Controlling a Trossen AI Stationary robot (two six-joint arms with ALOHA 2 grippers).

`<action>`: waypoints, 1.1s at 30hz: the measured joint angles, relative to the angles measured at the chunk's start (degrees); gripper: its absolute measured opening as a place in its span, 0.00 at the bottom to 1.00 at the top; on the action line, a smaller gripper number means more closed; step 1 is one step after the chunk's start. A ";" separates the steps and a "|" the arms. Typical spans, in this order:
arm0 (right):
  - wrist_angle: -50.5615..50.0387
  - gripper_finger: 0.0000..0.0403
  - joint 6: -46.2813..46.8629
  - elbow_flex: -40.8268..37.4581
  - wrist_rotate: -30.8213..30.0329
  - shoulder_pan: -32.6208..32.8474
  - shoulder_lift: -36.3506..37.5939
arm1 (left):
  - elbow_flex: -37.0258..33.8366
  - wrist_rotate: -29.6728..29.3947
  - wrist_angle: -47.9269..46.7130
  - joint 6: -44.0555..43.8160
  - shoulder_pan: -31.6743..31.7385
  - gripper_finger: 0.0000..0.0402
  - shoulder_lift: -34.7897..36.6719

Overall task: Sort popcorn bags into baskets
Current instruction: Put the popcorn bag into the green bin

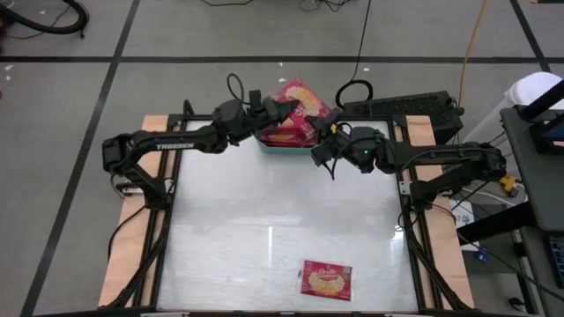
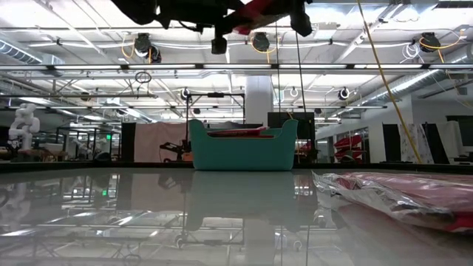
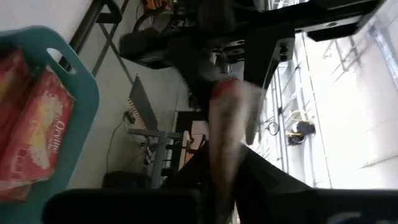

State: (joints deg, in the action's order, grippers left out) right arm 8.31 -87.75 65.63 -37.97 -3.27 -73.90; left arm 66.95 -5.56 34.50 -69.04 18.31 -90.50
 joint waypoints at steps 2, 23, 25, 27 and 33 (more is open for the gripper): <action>-0.20 0.11 3.38 0.00 -0.57 0.00 -0.07 | 0.03 1.04 -0.02 0.94 0.54 0.16 0.00; -34.35 0.35 98.07 -0.07 44.86 -3.96 7.12 | 0.14 32.26 -4.62 13.16 14.10 0.08 0.20; -32.77 0.37 106.48 0.20 48.00 -5.78 8.19 | 0.12 36.90 -6.31 15.47 12.79 0.10 0.20; -32.65 0.40 113.65 1.30 53.72 -8.52 9.18 | 0.12 40.53 -8.71 17.17 10.89 0.11 0.22; -33.42 0.51 126.92 5.71 69.62 -16.54 9.83 | 0.13 42.50 -19.94 23.31 3.74 0.07 0.22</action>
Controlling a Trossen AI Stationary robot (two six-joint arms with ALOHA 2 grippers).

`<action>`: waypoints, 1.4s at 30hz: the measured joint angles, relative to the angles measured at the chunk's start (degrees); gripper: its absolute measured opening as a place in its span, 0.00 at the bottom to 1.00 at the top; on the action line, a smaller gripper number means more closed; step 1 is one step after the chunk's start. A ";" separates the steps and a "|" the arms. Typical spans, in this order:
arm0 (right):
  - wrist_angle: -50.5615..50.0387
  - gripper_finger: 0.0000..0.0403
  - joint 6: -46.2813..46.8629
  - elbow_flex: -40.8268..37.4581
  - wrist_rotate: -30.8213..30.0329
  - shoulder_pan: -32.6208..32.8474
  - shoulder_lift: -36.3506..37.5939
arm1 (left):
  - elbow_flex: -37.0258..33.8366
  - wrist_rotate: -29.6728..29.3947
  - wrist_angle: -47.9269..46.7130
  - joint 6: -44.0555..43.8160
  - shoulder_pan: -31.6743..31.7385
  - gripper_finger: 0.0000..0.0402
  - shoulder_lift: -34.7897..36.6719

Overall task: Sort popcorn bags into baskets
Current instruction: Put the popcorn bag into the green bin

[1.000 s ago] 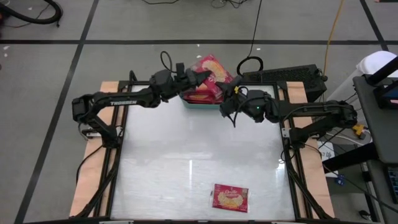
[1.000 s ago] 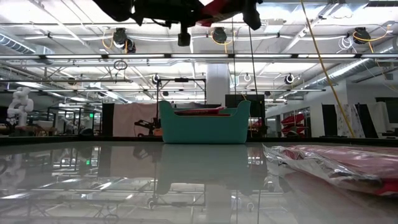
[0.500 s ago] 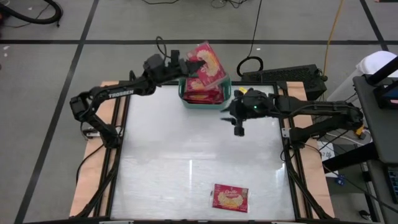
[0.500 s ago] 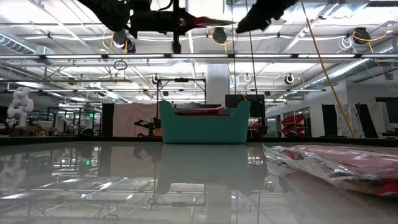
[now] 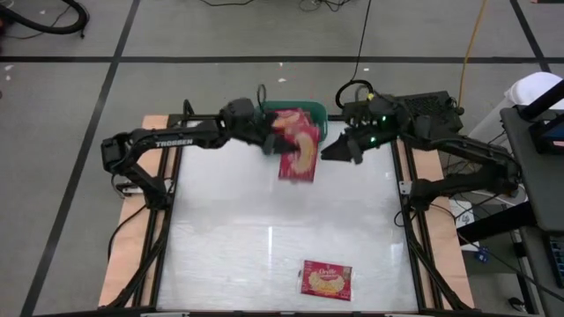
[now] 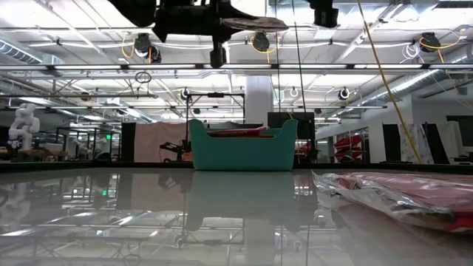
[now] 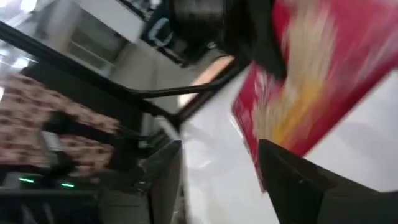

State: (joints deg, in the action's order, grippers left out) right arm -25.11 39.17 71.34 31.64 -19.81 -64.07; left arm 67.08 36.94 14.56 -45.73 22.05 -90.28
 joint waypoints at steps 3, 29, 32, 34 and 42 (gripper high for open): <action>0.56 0.55 4.98 1.24 4.72 -3.39 -0.37 | 0.01 0.03 -4.12 2.02 -3.61 0.07 0.00; 3.63 0.58 -10.21 -0.71 18.70 -2.51 -15.59 | -0.01 -2.46 -20.52 6.58 -13.56 0.07 -0.07; 2.94 0.58 -11.90 -0.71 15.41 -1.02 -15.56 | -0.01 -2.46 -20.49 7.25 -13.56 0.07 -0.07; 2.00 0.58 -13.39 -0.71 13.71 -0.09 -15.77 | -0.01 -2.46 -20.49 7.80 -13.56 0.07 -0.07; 2.34 0.51 -17.83 -0.73 13.46 2.42 -19.47 | -0.01 -2.46 -20.41 9.50 -13.54 0.09 -0.07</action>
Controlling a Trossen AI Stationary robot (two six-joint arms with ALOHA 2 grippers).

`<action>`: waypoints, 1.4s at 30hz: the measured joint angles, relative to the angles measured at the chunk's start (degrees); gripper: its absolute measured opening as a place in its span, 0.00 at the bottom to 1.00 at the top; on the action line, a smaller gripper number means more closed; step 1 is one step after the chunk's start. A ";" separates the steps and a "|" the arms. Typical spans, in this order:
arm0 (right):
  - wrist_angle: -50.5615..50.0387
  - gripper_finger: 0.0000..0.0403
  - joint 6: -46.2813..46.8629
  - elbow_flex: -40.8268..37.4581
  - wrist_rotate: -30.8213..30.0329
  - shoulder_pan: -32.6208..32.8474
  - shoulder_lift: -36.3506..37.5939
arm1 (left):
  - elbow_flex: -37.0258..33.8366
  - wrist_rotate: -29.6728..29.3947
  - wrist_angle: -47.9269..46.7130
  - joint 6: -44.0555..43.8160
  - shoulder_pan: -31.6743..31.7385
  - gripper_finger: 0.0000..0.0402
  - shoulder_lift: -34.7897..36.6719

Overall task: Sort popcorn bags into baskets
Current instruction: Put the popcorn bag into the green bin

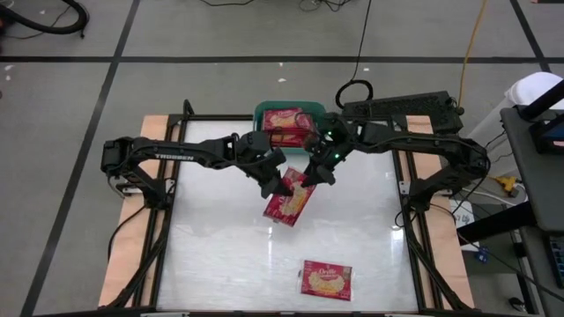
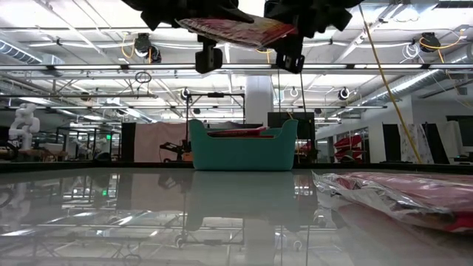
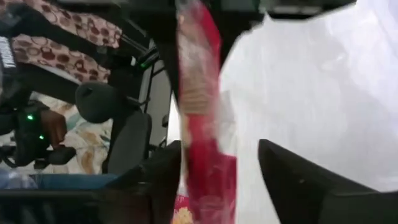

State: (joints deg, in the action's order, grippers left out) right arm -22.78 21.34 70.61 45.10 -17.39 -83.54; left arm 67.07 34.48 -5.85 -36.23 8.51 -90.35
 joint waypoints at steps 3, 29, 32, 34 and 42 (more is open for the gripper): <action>0.49 0.38 -0.27 -0.07 1.75 0.80 -0.87 | 0.00 0.00 -0.04 0.02 0.04 0.07 0.00; 15.81 0.00 13.08 -0.02 -3.28 -16.57 0.36 | -0.04 -16.96 -37.14 -1.23 15.57 0.67 15.94; 22.88 0.00 20.38 0.00 -11.69 -18.56 -0.29 | -0.04 -18.80 -38.71 0.68 17.21 0.62 18.08; 26.28 0.00 25.24 0.00 -18.18 -19.57 -0.80 | -0.04 -19.82 -38.97 1.30 17.85 0.59 18.88; 33.83 0.00 36.10 0.00 -33.61 -20.89 -3.96 | -0.04 -20.73 -38.45 2.79 18.09 0.49 19.17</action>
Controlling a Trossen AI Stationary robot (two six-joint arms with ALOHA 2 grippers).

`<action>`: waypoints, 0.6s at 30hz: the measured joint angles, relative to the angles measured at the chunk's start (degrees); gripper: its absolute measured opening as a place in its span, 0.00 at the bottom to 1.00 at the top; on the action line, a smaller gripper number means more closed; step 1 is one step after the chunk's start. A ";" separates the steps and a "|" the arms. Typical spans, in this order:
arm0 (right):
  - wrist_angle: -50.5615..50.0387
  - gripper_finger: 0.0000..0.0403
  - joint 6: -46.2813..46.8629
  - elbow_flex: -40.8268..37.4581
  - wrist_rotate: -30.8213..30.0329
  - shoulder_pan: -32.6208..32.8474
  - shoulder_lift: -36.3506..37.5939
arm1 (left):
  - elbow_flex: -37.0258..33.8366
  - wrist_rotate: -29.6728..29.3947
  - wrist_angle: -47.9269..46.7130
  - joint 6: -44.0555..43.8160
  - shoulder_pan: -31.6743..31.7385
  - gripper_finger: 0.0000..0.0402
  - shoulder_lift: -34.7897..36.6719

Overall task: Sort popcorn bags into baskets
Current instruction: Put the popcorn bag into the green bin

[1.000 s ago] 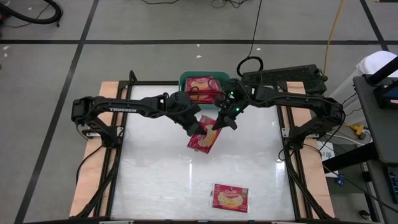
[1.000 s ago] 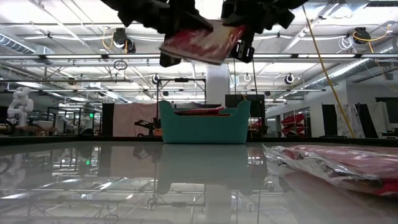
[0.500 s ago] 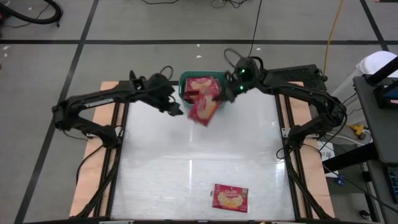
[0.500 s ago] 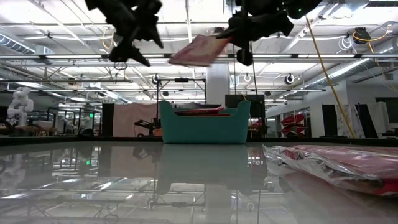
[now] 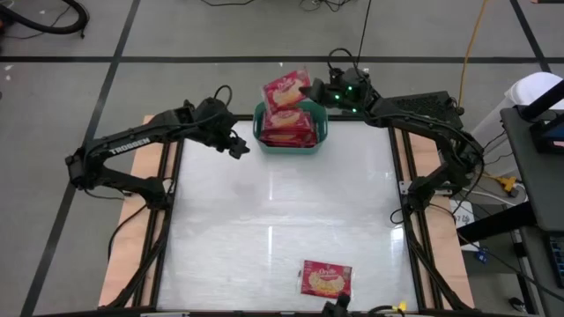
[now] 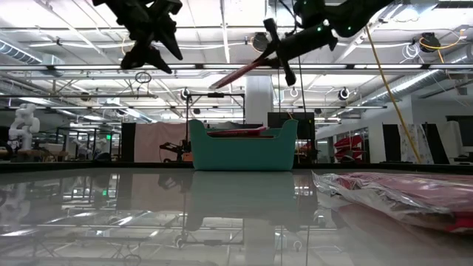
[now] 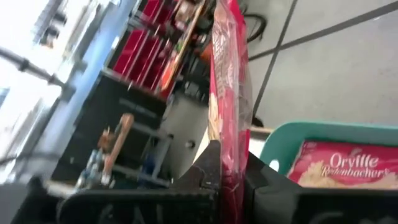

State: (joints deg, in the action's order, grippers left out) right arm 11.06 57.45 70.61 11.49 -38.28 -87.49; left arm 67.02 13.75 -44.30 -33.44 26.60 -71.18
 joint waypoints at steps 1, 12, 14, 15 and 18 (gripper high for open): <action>0.73 0.00 0.91 0.00 -1.13 0.00 -0.67 | 0.00 -0.23 0.34 0.08 -0.12 0.49 0.00; 4.63 0.00 7.35 0.00 -5.83 0.68 -8.26 | 0.00 -2.92 0.95 -0.07 -0.14 0.45 0.00; 3.67 0.00 8.03 0.00 -5.90 0.91 -9.19 | 0.00 -3.28 0.97 0.16 -0.14 0.45 0.00; 2.62 0.00 8.10 -0.02 -6.19 0.95 -9.38 | 0.00 -3.54 0.97 0.18 -0.14 0.45 0.00; -0.53 0.00 8.05 -0.04 -9.71 1.60 -9.24 | 0.00 -3.92 1.01 0.25 -0.10 0.45 0.00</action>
State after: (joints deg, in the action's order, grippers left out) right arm 10.53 65.49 70.57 1.78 -36.69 -96.73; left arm 67.02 9.82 -43.29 -33.19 26.50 -71.18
